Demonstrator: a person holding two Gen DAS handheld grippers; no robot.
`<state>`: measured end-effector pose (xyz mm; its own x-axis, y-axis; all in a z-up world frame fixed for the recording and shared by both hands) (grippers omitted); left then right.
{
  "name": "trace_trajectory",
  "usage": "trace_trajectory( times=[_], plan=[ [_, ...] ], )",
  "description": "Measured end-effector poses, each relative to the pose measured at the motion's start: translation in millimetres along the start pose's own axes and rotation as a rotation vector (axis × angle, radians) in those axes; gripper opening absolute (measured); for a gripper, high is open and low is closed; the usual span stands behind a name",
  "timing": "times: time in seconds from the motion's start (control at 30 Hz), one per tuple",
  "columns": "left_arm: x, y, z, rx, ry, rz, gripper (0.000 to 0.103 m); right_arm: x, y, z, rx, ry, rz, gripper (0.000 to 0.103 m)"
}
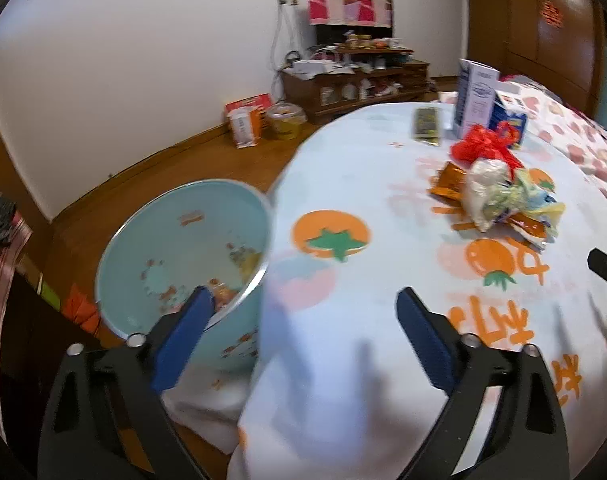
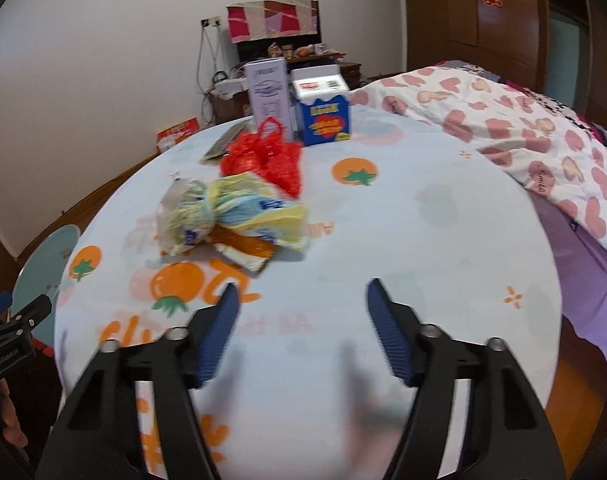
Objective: Collect trash
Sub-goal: 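Bring both tools back toward the remaining trash on the table, then grasp the clear and yellow bags with the left tool while the right tool grasps the orange wrapper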
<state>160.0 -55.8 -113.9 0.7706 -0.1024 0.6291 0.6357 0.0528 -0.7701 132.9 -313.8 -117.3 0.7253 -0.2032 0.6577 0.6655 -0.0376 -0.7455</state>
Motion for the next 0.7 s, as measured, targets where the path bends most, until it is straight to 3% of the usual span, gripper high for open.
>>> trace_trajectory(
  times=[0.1, 0.37, 0.7],
  plan=[
    [8.3, 7.0, -18.5, -0.041, 0.028, 0.006, 0.083, 1.2, -0.5, -12.2, -0.022, 0.009, -0.004, 0.055],
    [44.8, 18.5, -79.0, -0.166, 0.105, -0.021, 0.085, 10.0, -5.0, -39.6, -0.038, 0.054, -0.022, 0.055],
    [88.5, 61.1, -143.5, -0.314, 0.095, 0.023, 0.084, 9.2, 1.0, -66.4, -0.039, 0.104, 0.001, 0.055]
  ],
)
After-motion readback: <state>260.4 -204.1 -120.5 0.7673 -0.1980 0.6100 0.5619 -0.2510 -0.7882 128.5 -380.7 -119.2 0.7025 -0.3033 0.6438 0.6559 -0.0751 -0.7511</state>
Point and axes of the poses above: each gripper's, at about its wrist camera, not at the fingertips, and y roughly the way its jaws point, z to its left, x to its top, the point moved 5 cm from there along y, roughly the way its jaws point, and after that the axes turned 5 degrees about z, right-handed, at the moved point
